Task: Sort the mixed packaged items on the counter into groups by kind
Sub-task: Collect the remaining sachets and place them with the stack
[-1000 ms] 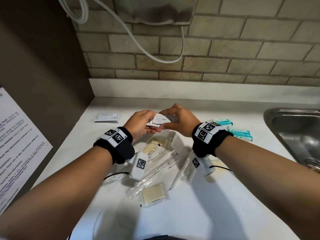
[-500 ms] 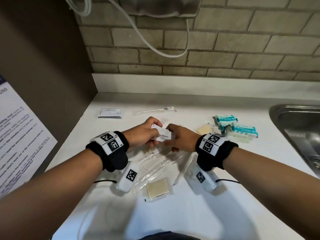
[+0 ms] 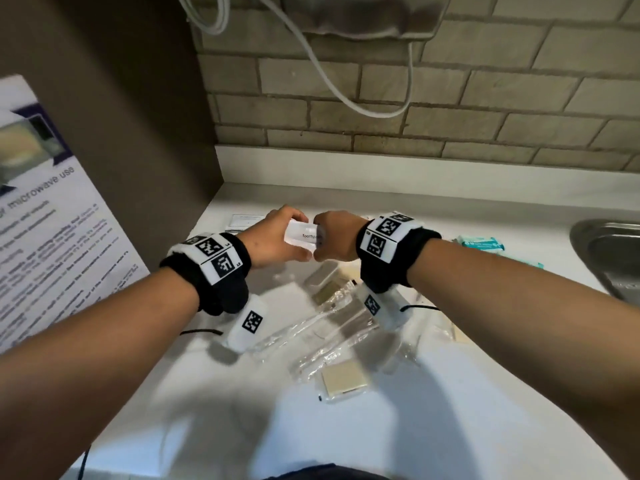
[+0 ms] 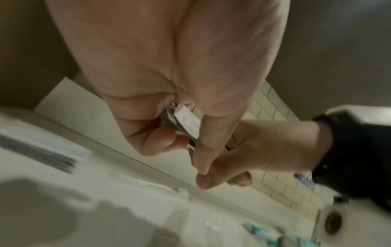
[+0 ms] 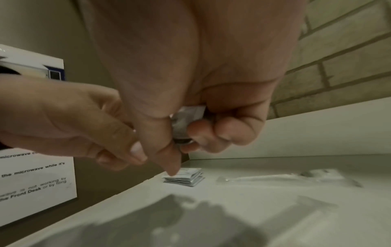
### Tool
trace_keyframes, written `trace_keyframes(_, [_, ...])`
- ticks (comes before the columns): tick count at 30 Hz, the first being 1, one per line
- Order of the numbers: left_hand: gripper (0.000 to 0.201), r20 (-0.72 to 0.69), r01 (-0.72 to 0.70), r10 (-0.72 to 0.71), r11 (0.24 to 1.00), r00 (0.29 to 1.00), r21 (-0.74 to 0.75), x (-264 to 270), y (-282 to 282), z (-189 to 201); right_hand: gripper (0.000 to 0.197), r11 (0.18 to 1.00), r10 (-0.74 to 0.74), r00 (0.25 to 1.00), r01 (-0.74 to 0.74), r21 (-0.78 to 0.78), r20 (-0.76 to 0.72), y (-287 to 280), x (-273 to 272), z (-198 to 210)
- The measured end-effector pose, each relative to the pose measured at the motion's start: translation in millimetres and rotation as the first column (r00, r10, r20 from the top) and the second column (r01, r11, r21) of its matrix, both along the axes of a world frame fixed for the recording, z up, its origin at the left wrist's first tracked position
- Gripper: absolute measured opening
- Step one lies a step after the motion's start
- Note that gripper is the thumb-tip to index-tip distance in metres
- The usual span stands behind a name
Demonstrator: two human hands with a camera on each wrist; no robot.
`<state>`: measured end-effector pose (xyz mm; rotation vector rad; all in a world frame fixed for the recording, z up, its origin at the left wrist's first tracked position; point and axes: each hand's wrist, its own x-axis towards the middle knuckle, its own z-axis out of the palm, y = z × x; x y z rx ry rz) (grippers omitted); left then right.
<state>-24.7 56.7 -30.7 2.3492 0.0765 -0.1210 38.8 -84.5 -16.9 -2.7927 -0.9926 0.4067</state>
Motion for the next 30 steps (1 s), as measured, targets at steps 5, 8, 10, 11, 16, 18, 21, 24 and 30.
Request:
trace_keyframes(5, [0.053,0.017,-0.018,0.013,0.92,1.0,0.392,-6.0,42.6,5.6,0.028,0.994,0.065,0.998,-0.063,-0.091,0.009,59.6,2.0,-5.8])
trace_keyframes(8, [0.05,-0.05,-0.007,0.036,0.877,0.998,0.48,-4.4,63.3,0.7,0.02,0.986,0.072,0.997,-0.073,-0.152,-0.012,89.8,4.3,-20.5])
trace_keyframes(10, [0.051,-0.093,0.02,0.031,0.864,0.995,0.503,-1.1,74.5,-7.9,0.022,0.978,0.079,0.997,-0.083,-0.193,-0.027,107.5,6.3,-30.5])
trace_keyframes(11, [0.052,-0.11,0.027,0.035,0.857,0.993,0.515,0.6,78.9,-12.5,0.024,0.974,0.076,0.996,-0.084,-0.21,-0.048,114.8,7.9,-35.9])
trace_keyframes(16, [0.055,-0.209,0.043,0.092,0.823,0.974,0.566,13.6,99.8,-30.0,0.028,0.969,0.025,0.996,-0.046,-0.244,-0.089,147.9,17.0,-60.0])
trace_keyframes(18, [0.056,-0.23,0.065,0.086,0.814,0.969,0.577,19.4,105.9,-34.5,0.029,0.965,0.011,0.995,-0.037,-0.261,-0.103,157.7,21.5,-64.2])
trace_keyframes(21, [0.056,-0.247,0.096,0.071,0.793,0.966,0.602,25.1,112.4,-38.0,0.028,0.957,0.006,0.994,-0.038,-0.288,-0.109,164.7,26.0,-64.8])
trace_keyframes(24, [0.053,-0.283,0.13,0.058,0.79,0.957,0.599,31.5,119.0,-39.4,0.035,0.953,0.001,0.993,-0.036,-0.302,-0.114,170.0,35.1,-69.4])
trace_keyframes(30, [0.048,-0.298,0.135,0.051,0.812,0.953,0.568,34.5,124.8,-40.1,0.026,0.967,-0.034,0.991,0.0,-0.254,-0.131,163.6,26.6,-58.4])
